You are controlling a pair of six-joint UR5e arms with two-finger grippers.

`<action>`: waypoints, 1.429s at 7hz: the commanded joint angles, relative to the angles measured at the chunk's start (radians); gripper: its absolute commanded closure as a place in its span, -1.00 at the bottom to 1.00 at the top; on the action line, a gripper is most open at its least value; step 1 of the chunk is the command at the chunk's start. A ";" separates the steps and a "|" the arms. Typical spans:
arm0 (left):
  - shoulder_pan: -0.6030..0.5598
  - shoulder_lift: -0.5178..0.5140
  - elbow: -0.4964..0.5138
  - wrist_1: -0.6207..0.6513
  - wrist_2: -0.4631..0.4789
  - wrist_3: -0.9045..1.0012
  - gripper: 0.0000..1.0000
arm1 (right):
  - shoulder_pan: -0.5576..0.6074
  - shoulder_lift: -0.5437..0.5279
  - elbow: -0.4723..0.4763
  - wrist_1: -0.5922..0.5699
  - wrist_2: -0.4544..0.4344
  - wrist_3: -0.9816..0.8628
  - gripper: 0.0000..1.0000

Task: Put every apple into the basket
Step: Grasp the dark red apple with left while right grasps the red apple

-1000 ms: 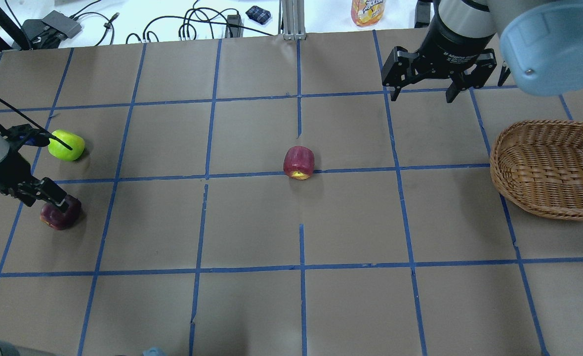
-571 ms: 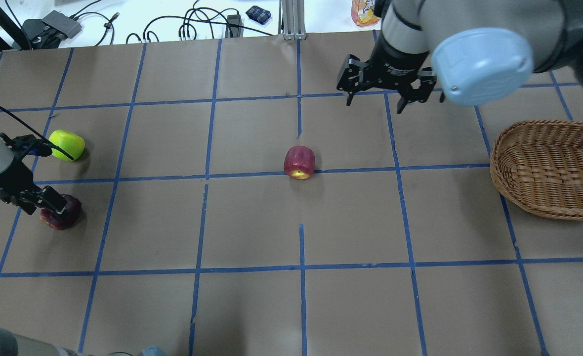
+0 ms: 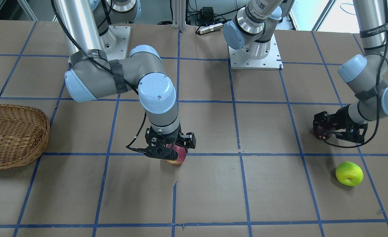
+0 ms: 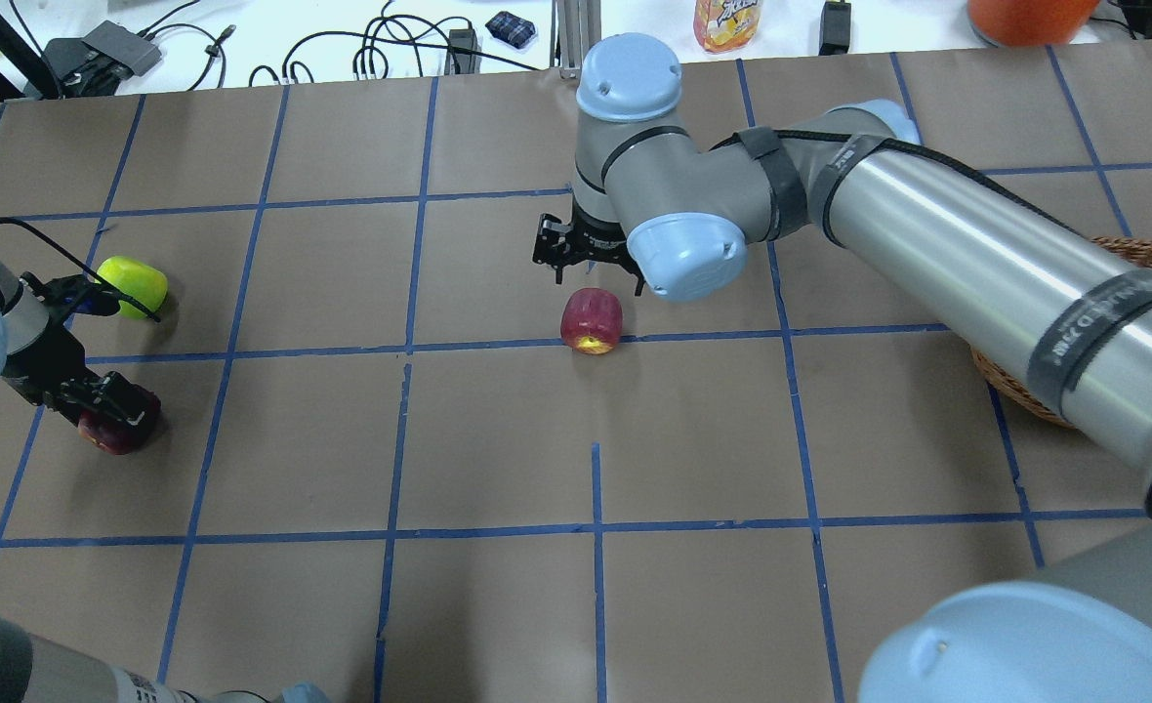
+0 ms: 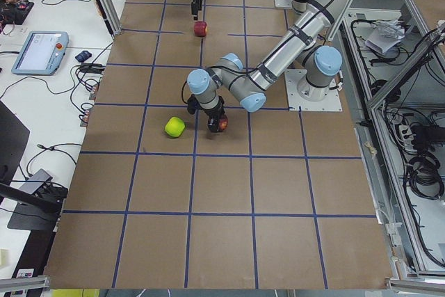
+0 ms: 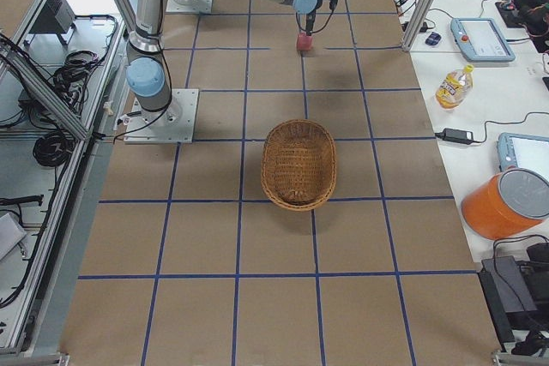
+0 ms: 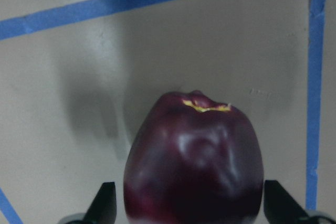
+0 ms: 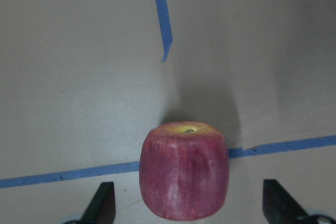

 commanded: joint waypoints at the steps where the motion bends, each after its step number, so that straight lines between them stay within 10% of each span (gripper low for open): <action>1: -0.005 0.004 0.010 0.000 -0.023 0.007 0.30 | 0.010 0.069 0.005 -0.048 -0.004 0.002 -1.00; 3: -0.047 0.058 0.034 -0.075 -0.021 -0.002 0.41 | 0.011 0.084 0.025 -0.050 -0.021 -0.003 -1.00; 6: -0.189 0.116 0.031 -0.167 -0.157 -0.106 0.76 | 0.008 0.068 0.013 -0.068 -0.023 -0.026 0.26; 10: -0.521 0.110 0.043 -0.096 -0.401 -0.655 0.77 | -0.294 -0.159 0.085 0.039 -0.050 -0.255 0.38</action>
